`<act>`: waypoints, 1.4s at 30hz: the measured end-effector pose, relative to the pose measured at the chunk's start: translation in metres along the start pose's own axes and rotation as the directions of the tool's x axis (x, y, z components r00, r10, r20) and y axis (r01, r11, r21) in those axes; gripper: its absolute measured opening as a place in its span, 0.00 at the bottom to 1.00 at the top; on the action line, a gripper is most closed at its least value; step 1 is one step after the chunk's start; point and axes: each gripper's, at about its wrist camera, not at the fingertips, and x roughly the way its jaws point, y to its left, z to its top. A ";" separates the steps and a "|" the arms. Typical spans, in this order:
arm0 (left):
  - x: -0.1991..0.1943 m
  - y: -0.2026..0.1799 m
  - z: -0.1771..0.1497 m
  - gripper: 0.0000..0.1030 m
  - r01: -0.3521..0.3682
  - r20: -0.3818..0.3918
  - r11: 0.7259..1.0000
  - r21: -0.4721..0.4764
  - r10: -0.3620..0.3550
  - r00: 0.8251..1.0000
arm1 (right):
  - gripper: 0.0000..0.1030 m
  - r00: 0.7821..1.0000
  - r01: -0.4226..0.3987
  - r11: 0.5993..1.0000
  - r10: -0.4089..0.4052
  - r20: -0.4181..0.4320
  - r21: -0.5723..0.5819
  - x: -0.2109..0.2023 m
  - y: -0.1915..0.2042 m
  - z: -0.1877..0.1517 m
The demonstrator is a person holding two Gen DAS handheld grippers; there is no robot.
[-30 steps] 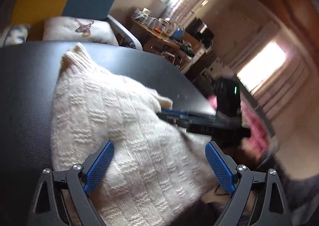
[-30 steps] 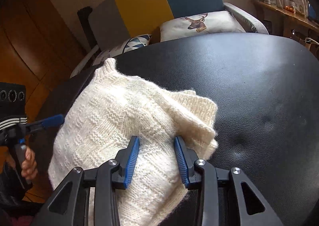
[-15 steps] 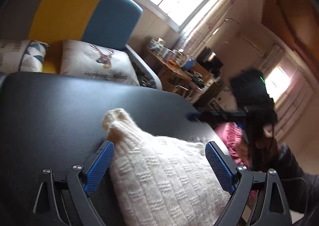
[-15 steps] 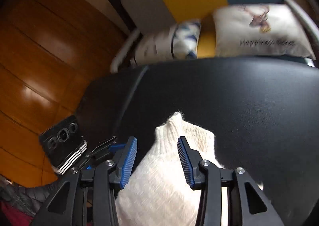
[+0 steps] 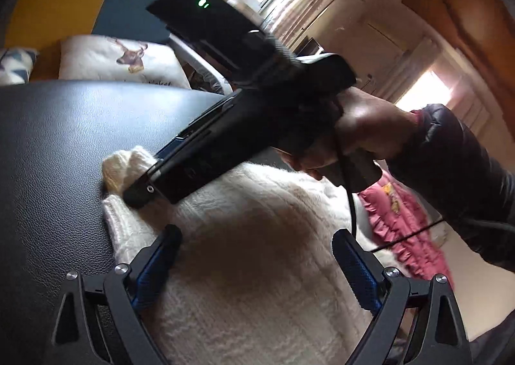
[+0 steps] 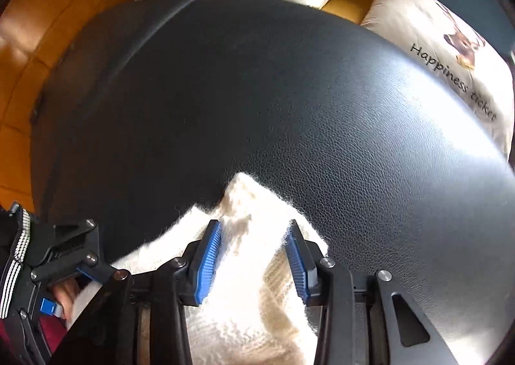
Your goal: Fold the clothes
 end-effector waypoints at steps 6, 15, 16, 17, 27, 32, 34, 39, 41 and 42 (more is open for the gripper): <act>-0.007 0.001 0.005 0.92 0.003 0.005 0.999 -0.049 -0.003 1.000 | 0.38 0.990 -0.078 0.983 0.056 0.130 0.168 -0.026 -0.020 -0.015; -0.059 0.028 0.022 0.92 0.050 0.125 0.962 -0.270 -0.016 0.992 | 0.38 0.962 -0.133 0.989 0.114 0.250 0.060 -0.099 0.003 -0.047; -0.061 0.030 0.023 0.92 0.058 0.129 0.956 -0.287 -0.022 0.991 | 0.38 0.963 -0.130 0.990 0.112 0.244 0.059 -0.103 0.005 -0.052; -0.061 0.032 0.023 0.92 0.046 0.124 0.949 -0.312 -0.007 0.992 | 0.38 0.964 -0.129 0.989 0.107 0.244 0.074 -0.106 0.007 -0.060; -0.055 0.044 -0.017 0.95 -0.066 -0.020 0.885 -0.461 0.064 0.998 | 0.45 0.855 -0.396 0.814 0.158 0.493 0.425 -0.134 -0.027 -0.249; -0.037 0.049 -0.032 0.99 -0.045 -0.057 0.865 -0.499 0.019 0.998 | 0.85 0.737 -0.607 0.586 0.164 0.655 0.536 -0.118 -0.058 -0.346; -0.030 0.048 -0.032 1.00 -0.057 -0.078 0.864 -0.500 0.020 0.997 | 0.85 0.675 -0.683 0.515 0.176 0.717 0.517 -0.107 -0.063 -0.363; -0.010 0.039 -0.019 1.00 -0.149 -0.182 0.877 -0.456 0.072 0.981 | 0.85 0.631 -0.739 0.486 0.258 0.731 0.467 -0.082 -0.060 -0.340; -0.007 0.041 -0.017 1.00 -0.168 -0.196 0.865 -0.474 0.082 0.977 | 0.85 0.663 -0.714 0.506 0.266 0.700 0.484 -0.072 -0.059 -0.323; -0.007 0.041 -0.016 1.00 -0.175 -0.198 0.860 -0.480 0.088 0.976 | 0.85 0.679 -0.700 0.514 0.266 0.684 0.496 -0.067 -0.059 -0.316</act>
